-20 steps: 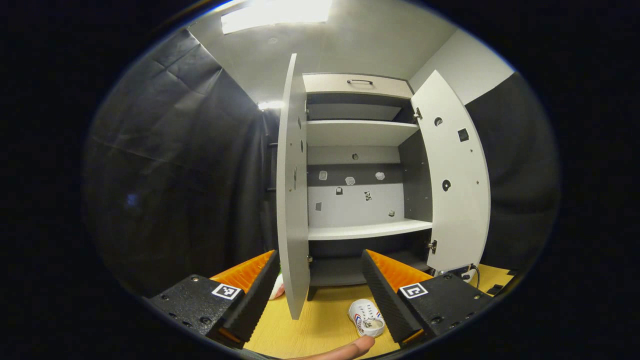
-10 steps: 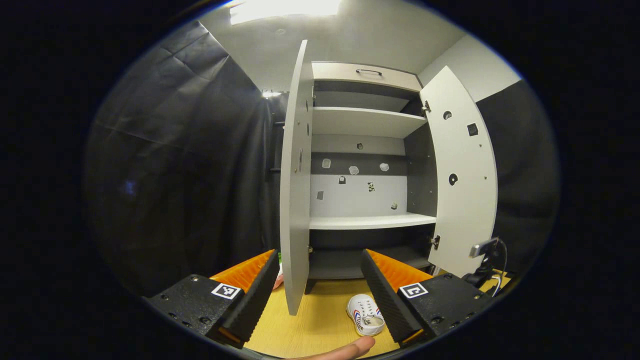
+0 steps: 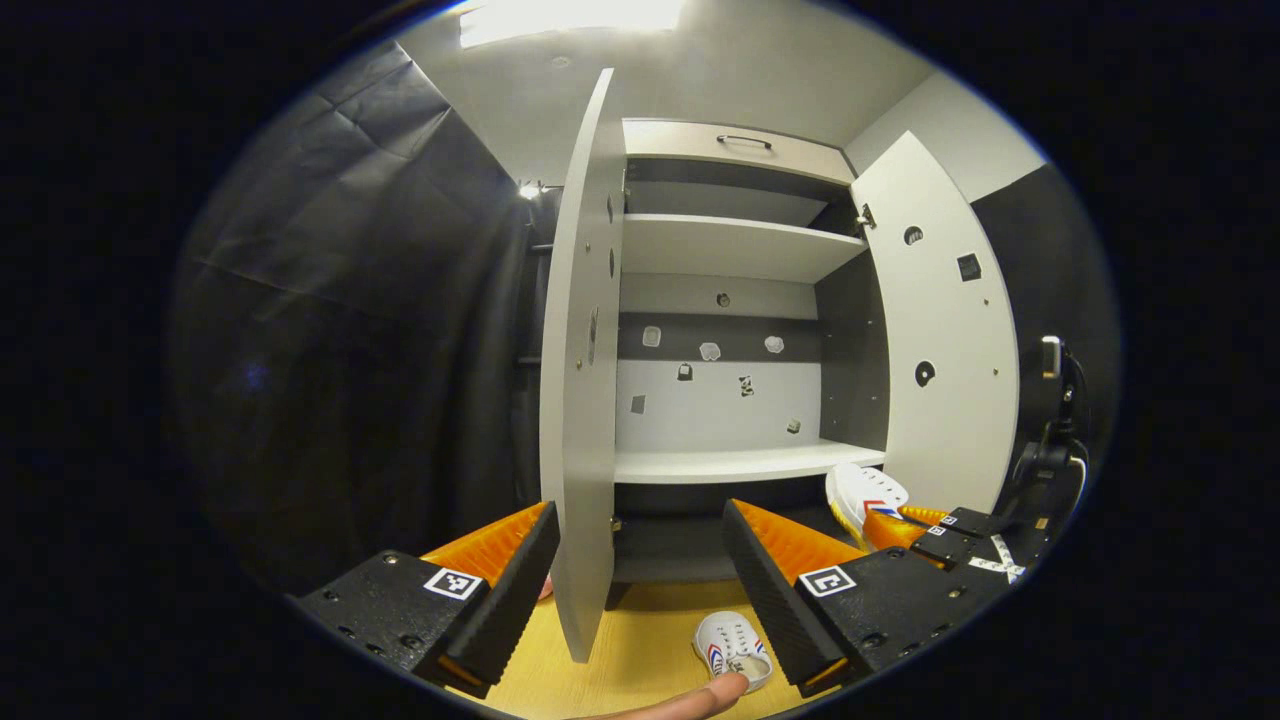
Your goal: Grab one shoe with the right hand and put it into the shoe cabinet, grab the other shoe with the left hand and put it into the shoe cabinet; then close the right door with the right hand and the left door with the left hand.
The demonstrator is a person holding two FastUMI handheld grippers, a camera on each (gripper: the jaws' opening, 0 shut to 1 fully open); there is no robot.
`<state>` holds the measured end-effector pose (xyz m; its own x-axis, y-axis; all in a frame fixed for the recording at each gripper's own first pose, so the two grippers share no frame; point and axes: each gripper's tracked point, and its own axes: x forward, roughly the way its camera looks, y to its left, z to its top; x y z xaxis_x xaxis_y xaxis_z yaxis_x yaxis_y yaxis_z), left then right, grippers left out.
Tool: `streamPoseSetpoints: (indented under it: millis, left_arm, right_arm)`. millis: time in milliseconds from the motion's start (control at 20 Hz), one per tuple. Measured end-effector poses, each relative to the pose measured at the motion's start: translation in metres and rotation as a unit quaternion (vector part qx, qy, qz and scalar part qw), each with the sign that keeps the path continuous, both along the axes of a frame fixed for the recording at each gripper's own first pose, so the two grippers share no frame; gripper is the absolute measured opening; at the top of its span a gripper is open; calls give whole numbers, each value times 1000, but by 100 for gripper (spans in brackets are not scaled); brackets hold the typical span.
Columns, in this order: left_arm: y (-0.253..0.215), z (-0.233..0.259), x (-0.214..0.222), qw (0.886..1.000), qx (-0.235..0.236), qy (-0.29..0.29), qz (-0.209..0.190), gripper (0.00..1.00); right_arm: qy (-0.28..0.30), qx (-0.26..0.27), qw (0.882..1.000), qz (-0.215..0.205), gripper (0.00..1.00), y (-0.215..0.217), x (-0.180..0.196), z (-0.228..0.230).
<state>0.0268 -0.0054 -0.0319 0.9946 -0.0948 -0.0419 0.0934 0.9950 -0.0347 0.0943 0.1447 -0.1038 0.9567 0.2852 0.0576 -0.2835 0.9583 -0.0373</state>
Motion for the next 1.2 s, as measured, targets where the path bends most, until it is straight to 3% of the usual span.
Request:
streamPoseSetpoints:
  millis: [300, 650, 900, 1200]
  left_arm:
    - [5, 26, 31, 1000, -9, -1, 9, 99]
    - [1, 46, 24, 1000, -1, -28, -1, 99]
    - [-9, 60, 2, 999, 2, -48, -10, 99]
    - [-43, 68, -21, 997, -12, -56, -46, 99]
  right_arm:
    - [-6, -2, 1000, 4, 2, -2, 51, 62]
    - [7, -32, 999, -3, 1, 8, 143, 121]
    - [33, -63, 997, -4, 1, 13, 215, 125]
    - [84, -95, 992, -13, 2, -1, 281, 90]
